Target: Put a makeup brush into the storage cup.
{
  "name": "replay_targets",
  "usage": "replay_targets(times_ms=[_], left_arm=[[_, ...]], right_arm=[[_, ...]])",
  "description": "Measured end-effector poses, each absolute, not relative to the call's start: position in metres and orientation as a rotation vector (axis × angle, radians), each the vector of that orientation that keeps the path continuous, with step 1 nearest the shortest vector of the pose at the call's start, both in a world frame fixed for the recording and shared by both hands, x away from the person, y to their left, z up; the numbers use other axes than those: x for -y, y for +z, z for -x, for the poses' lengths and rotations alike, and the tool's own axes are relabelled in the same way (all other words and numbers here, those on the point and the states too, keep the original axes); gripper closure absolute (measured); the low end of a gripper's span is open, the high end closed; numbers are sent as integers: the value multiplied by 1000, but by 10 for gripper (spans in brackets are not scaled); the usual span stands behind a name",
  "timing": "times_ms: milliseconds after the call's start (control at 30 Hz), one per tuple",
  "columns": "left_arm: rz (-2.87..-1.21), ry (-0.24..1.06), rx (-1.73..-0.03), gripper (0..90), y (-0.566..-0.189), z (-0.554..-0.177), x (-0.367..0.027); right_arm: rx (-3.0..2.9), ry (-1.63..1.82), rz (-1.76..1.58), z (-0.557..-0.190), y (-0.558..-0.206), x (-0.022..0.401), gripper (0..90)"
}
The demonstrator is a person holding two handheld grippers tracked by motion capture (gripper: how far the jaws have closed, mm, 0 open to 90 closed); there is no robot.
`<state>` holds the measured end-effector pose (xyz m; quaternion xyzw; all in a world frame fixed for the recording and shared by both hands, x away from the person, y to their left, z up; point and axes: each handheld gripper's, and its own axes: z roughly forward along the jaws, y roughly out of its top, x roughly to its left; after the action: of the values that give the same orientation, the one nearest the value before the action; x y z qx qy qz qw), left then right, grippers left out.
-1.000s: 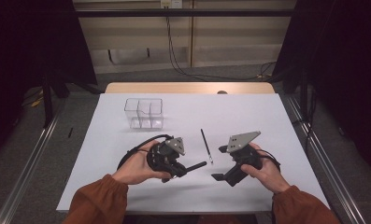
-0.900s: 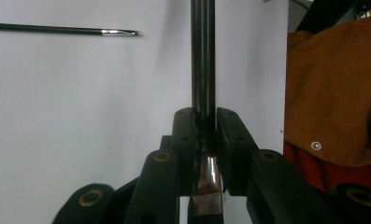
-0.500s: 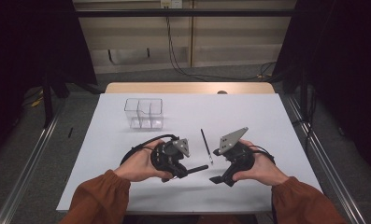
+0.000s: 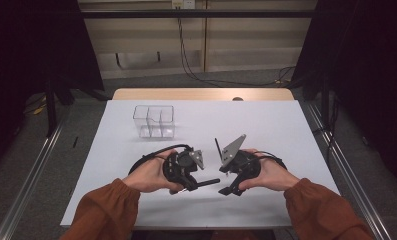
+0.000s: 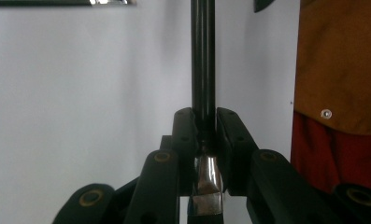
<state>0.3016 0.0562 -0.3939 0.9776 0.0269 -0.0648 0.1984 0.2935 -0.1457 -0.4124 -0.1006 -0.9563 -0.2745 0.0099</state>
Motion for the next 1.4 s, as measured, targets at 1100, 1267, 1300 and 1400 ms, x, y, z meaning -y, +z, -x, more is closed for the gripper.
replay_targets(times_ms=[1100,1267,1300,1400], left_arm=[[-2743,-214,-81,786,-402,-300,-53],[-2731,-210,-85,786,-403,-301,-53],[-2733,-217,-84,786,-403,-301,-53],[-2732,-224,-79,785,-403,-301,-54]], right_arm=[[2929,-722,217,-297,-416,121,649],[2923,-746,194,-298,-415,120,706],[2921,-748,194,-298,-415,120,714],[2917,-755,178,-297,-415,119,751]])
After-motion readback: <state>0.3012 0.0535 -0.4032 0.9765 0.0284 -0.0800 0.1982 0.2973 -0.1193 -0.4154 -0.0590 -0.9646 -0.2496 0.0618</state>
